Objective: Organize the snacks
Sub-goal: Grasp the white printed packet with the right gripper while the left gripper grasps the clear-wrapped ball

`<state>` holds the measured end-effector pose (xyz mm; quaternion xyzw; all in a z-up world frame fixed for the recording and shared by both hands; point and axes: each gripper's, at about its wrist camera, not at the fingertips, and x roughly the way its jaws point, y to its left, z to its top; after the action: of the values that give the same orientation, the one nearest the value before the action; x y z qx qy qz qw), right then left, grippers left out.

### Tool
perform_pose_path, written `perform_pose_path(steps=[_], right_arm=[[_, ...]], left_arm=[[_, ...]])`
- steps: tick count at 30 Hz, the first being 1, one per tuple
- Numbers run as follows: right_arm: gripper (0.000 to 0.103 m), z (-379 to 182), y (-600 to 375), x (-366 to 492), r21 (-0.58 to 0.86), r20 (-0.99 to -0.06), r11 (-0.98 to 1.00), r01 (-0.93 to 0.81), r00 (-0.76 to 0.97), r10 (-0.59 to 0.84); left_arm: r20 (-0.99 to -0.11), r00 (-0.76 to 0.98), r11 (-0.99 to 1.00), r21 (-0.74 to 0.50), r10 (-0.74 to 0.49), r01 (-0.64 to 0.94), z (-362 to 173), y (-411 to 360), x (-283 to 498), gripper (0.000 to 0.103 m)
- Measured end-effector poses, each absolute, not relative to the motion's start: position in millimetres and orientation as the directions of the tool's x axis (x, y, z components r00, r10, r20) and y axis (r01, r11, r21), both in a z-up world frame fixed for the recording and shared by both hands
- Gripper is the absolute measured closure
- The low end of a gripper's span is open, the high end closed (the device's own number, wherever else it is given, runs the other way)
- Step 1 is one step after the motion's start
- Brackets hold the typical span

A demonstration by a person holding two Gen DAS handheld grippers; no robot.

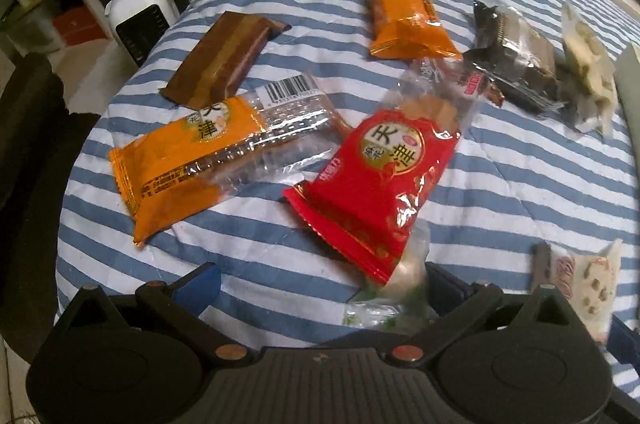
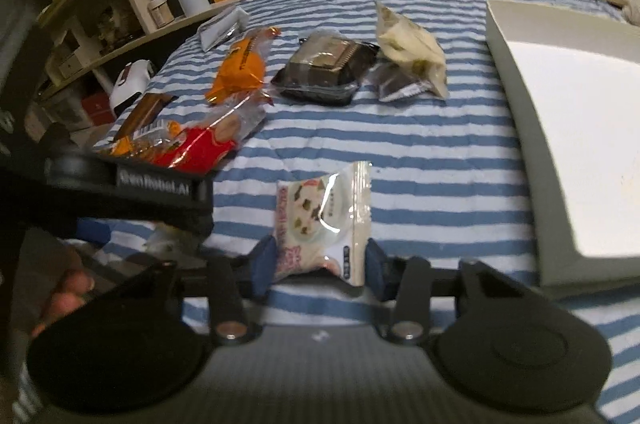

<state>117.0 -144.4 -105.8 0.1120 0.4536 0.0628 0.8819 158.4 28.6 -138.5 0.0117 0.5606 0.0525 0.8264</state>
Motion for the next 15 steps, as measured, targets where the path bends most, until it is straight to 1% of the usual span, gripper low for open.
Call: perform_pose_path(steps=[2,5,6,7,8,9,10,11,14,15], right_arm=[[0.056,-102.7,-150.3,113.0,0.25,-0.796,0.968,-0.013,0.567,0.213],[0.056,-96.6,-158.2,100.6,0.23,-0.809,0.973,-0.037,0.549,0.212],[0.056,-94.3,-160.3,97.2,0.221,-0.814,0.974,-0.047,0.541,0.211],[0.054,-92.1,-162.0,94.2,0.212,-0.82,0.976,-0.059,0.532,0.21],[0.048,-90.6,-163.6,92.8,0.203,-0.825,0.977,-0.061,0.527,0.204],[0.047,-88.2,-165.6,91.2,0.193,-0.831,0.98,-0.055,0.522,0.193],[0.042,-86.8,-167.1,88.8,0.186,-0.834,0.981,-0.049,0.52,0.184],[0.035,-85.1,-169.1,87.2,0.181,-0.837,0.982,-0.047,0.517,0.179],[0.022,-79.9,-175.3,86.5,0.175,-0.83,0.984,-0.031,0.532,0.165],[0.02,-79.2,-176.6,86.8,0.17,-0.829,0.985,-0.021,0.537,0.155]], left_arm=[[-0.931,0.356,0.996,0.063,0.081,-0.062,-135.5,30.0,157.1,0.0],[-0.926,0.376,0.998,0.018,0.039,-0.059,-131.0,29.0,153.8,0.002],[-0.924,0.383,0.998,-0.003,0.019,-0.057,-129.0,28.7,152.5,0.003],[-0.921,0.39,0.998,-0.021,0.003,-0.055,-126.6,27.9,151.6,0.008],[-0.918,0.396,0.998,-0.028,-0.004,-0.054,-123.9,24.9,149.4,0.011],[-0.916,0.401,0.998,-0.035,-0.012,-0.049,-121.4,23.0,148.1,0.013],[-0.913,0.406,0.998,-0.049,-0.028,-0.041,-119.6,21.8,147.4,0.02],[-0.913,0.406,0.997,-0.065,-0.045,-0.035,-118.8,20.5,147.8,0.026],[-0.911,0.409,0.997,-0.068,-0.054,-0.021,-117.7,16.3,145.4,0.031],[-0.911,0.409,0.998,-0.061,-0.05,-0.012,-117.6,13.3,143.3,0.032]])
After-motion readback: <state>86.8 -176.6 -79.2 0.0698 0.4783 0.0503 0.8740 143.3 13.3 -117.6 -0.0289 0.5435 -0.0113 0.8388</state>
